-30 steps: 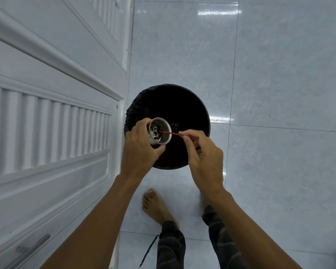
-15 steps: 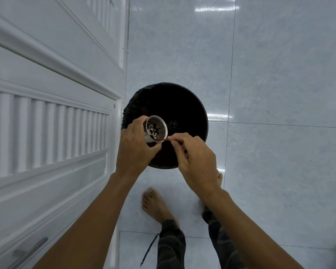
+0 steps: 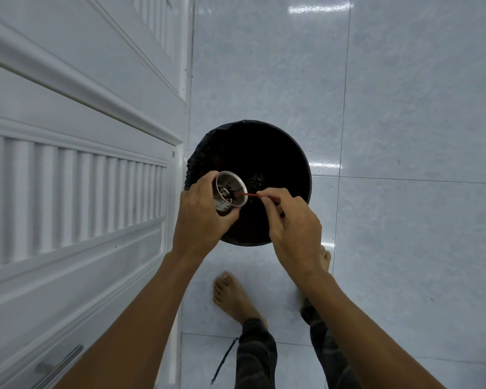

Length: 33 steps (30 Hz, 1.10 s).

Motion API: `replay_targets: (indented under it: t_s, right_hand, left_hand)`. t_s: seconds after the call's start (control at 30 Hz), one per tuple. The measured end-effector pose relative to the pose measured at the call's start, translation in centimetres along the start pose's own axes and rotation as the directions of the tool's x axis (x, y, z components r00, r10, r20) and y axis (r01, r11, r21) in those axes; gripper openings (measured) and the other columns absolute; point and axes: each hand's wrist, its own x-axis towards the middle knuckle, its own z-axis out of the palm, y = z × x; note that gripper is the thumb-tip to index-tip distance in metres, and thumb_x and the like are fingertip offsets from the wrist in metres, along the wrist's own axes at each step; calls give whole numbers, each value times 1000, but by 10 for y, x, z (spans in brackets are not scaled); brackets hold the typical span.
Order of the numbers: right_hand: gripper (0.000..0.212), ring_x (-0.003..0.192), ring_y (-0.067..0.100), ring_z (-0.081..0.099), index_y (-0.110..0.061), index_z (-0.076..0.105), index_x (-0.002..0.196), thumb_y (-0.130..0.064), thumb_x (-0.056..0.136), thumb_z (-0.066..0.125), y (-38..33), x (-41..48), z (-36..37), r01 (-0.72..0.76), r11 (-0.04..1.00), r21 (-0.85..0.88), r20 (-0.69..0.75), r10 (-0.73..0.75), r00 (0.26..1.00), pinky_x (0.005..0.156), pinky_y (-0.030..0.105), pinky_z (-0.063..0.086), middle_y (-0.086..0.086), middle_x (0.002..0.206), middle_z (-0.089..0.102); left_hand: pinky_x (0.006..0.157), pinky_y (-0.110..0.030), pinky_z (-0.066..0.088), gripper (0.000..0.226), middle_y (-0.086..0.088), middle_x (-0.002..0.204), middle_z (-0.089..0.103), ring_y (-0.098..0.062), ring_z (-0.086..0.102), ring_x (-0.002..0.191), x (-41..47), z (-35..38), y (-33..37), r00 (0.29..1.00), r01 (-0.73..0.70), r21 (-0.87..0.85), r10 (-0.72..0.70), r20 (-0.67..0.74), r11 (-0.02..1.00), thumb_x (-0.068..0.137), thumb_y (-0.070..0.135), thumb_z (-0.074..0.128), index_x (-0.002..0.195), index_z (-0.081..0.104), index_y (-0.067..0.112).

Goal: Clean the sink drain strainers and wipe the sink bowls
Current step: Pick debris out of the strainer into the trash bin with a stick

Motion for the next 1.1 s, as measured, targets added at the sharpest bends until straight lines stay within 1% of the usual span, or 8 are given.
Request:
replay_targets:
  t_s: [0.13,0.2,0.3,0.47,0.63,0.8,0.97,1.1]
  right_hand:
    - [21,83,6,61,-24,70,119,-28,103,58,-6,-7,7,68,997,-26,26,-68,997,69,17,52,-8,97,72]
    - [23,84,7,61,-24,70,122,-28,104,56,-4,-7,8,26,998,-66,58,-23,998,70,21,54,-6,99,73]
    - [23,83,9,62,-22,70,121,-27,104,56,-3,-2,5,-27,999,-42,14,28,1000,70,27,56,-4,97,72]
    - [21,88,8,63,-21,70,120,-25,102,59,-20,1,15,28,997,71,17,-29,999,75,18,53,-5,101,73]
    - [20,83,9,61,-24,69,119,-27,104,56,-12,10,17,-92,996,-22,21,92,996,70,30,56,-6,95,71]
    - [19,88,7,62,-24,69,117,-27,103,57,-12,1,19,-20,999,35,44,19,999,75,19,54,-7,101,72]
    - [20,88,9,61,-26,66,121,-29,104,55,0,3,19,-146,989,-2,46,146,988,73,32,58,-6,99,69]
    - [19,88,7,61,-29,65,119,-29,104,54,1,-5,18,-50,997,52,52,48,998,72,27,57,-9,100,69]
  left_hand:
    - [104,-40,46,77,-4,129,63,-21,60,117,4,0,-4,1000,17,0,-17,-4,1000,81,43,83,141,48,9]
    - [105,-42,45,78,-4,129,63,-22,60,118,6,0,-5,1000,21,-2,-21,-1,1000,80,43,83,141,48,10]
    - [106,-41,44,78,-3,130,63,-21,59,119,7,1,-6,999,32,-10,-31,17,999,80,44,83,141,47,11]
    - [106,-40,44,77,-4,129,63,-22,60,116,10,4,-4,999,51,-25,-51,16,998,79,42,83,141,47,12]
    - [106,-40,44,79,-5,129,64,-23,60,117,11,4,-6,998,64,-18,-63,26,998,79,41,85,141,48,11]
    - [106,-40,43,78,-8,131,62,-26,58,119,13,5,-10,998,46,25,-47,34,999,78,36,85,141,48,9]
    - [106,-41,43,79,-10,133,60,-30,56,121,13,7,-6,998,5,92,-10,54,996,77,33,85,142,49,7]
    - [102,-42,42,78,-10,131,62,-31,57,120,16,8,-4,999,1,141,-6,38,990,75,33,84,141,51,7]
